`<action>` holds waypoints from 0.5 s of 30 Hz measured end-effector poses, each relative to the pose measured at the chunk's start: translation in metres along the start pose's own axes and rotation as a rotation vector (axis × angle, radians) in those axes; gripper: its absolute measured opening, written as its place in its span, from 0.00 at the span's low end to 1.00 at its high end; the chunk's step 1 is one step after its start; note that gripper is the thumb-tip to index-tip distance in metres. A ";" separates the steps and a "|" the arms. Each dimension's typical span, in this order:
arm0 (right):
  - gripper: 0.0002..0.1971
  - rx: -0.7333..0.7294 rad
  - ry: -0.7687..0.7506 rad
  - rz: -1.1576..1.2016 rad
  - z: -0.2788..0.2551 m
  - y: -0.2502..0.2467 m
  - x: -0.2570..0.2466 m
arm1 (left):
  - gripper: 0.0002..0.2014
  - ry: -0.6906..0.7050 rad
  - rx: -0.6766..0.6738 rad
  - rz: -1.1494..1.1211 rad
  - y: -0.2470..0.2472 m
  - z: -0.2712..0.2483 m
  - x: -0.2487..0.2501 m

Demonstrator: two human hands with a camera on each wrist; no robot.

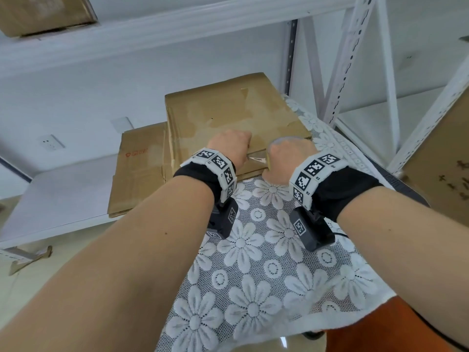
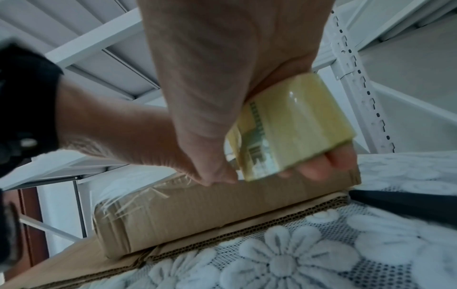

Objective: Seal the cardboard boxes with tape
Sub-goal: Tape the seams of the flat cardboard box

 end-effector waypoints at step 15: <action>0.17 -0.014 0.041 -0.184 -0.007 0.002 0.003 | 0.14 0.020 -0.004 -0.067 0.000 0.000 -0.003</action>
Point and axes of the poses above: each hand's wrist, its own z-axis towards the middle knuckle, its own y-axis out of the palm, x = y × z, the point moved 7 cm from there along z, towards the middle knuckle, and after that the axes turned 1 degree about -y, right-handed, at the moved point
